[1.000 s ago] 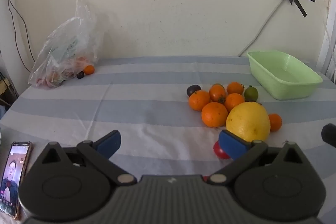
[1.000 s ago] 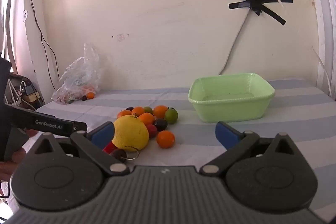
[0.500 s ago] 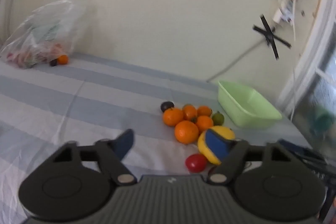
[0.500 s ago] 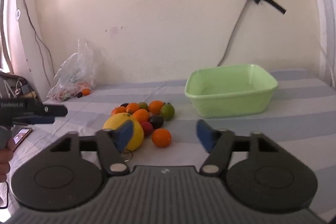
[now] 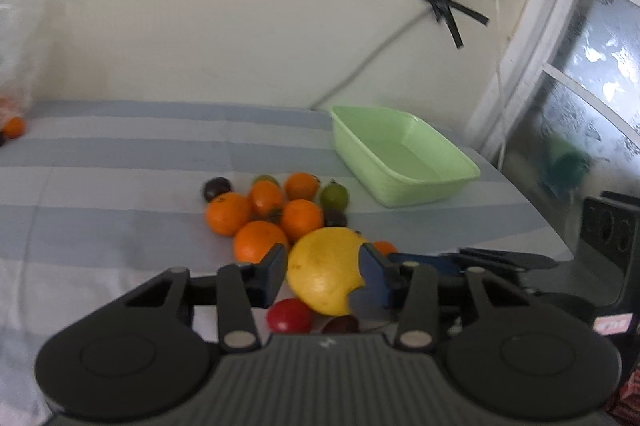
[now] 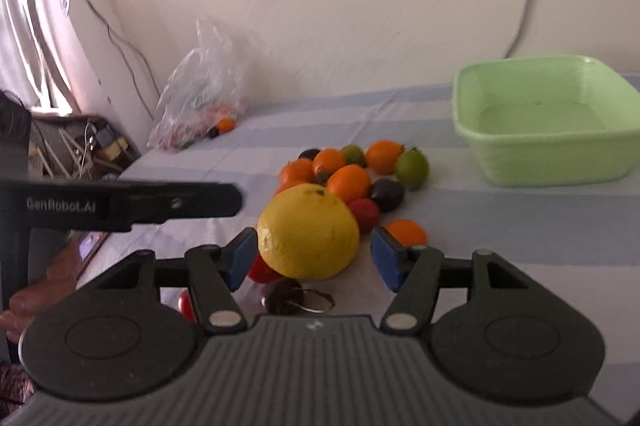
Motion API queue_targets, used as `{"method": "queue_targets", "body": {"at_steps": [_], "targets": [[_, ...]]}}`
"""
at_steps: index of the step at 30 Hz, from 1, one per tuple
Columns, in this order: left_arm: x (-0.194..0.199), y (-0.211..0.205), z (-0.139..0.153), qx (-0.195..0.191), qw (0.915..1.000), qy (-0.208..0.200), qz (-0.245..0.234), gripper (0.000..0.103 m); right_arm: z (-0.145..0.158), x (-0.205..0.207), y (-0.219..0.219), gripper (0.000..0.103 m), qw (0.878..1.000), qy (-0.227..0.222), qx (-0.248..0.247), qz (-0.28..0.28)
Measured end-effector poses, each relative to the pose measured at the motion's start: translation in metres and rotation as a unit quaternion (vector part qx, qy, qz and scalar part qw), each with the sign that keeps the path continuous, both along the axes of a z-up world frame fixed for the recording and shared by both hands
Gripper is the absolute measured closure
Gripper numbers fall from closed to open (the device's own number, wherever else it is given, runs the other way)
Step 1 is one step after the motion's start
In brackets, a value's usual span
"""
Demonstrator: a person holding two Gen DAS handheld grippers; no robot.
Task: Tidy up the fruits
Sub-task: 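Close the left tool on the yellow grapefruit and lift it, then lower the yellow grapefruit into the green bin and open the left tool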
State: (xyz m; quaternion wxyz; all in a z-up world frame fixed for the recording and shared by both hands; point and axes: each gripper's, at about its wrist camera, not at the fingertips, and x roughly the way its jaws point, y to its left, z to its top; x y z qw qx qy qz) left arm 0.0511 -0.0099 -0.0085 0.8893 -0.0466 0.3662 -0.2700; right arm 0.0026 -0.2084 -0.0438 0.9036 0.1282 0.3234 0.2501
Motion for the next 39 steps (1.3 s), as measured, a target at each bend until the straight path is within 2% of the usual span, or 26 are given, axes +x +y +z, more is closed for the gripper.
{"method": "queue_targets", "body": {"at_steps": [6,9,12,15,16,18,22,25,29,33,36,39], "targets": [[0.013,-0.005,-0.009,-0.008,0.9996,0.023,-0.015,0.067,-0.01,0.013,0.006,0.035,0.999,0.029,0.005,0.012],[0.015,0.0,-0.01,-0.016,0.9993,0.033,-0.009,0.063,-0.015,0.02,0.009,0.035,0.999,0.04,0.008,0.013],[0.017,0.006,-0.013,-0.03,0.9984,0.047,0.008,0.059,-0.014,0.018,0.013,0.036,0.999,0.029,-0.001,0.014],[0.019,0.008,-0.016,-0.042,0.9975,0.057,0.004,0.058,-0.015,0.018,0.013,0.035,1.0,0.023,-0.002,0.011],[0.021,0.005,-0.016,-0.041,0.9974,0.058,0.003,0.054,-0.016,0.018,0.012,0.034,1.0,0.022,0.0,0.011],[0.022,0.004,-0.018,-0.042,0.9972,0.062,0.004,0.054,-0.017,0.021,0.014,0.034,1.0,0.02,-0.002,0.01],[0.02,0.003,-0.013,-0.045,0.9973,0.058,0.009,0.055,-0.014,0.019,0.016,0.036,1.0,0.011,-0.007,0.003],[0.014,-0.001,0.004,-0.052,0.9981,0.032,0.0,0.055,-0.004,0.011,0.012,0.036,1.0,-0.022,-0.009,-0.005],[0.024,-0.023,0.029,-0.07,0.9975,0.007,-0.013,0.055,0.019,0.013,-0.006,0.036,0.996,-0.076,-0.022,-0.029],[0.048,-0.068,0.042,-0.086,0.9951,-0.025,-0.043,0.055,0.036,0.028,-0.036,0.036,0.99,-0.111,-0.054,-0.074],[0.072,-0.102,0.038,-0.097,0.9932,-0.019,-0.061,0.055,0.039,0.047,-0.066,0.036,0.985,-0.116,-0.077,-0.103],[0.09,-0.133,0.024,-0.088,0.9934,-0.009,-0.073,0.055,0.032,0.07,-0.092,0.036,0.982,-0.106,-0.102,-0.123]]}}
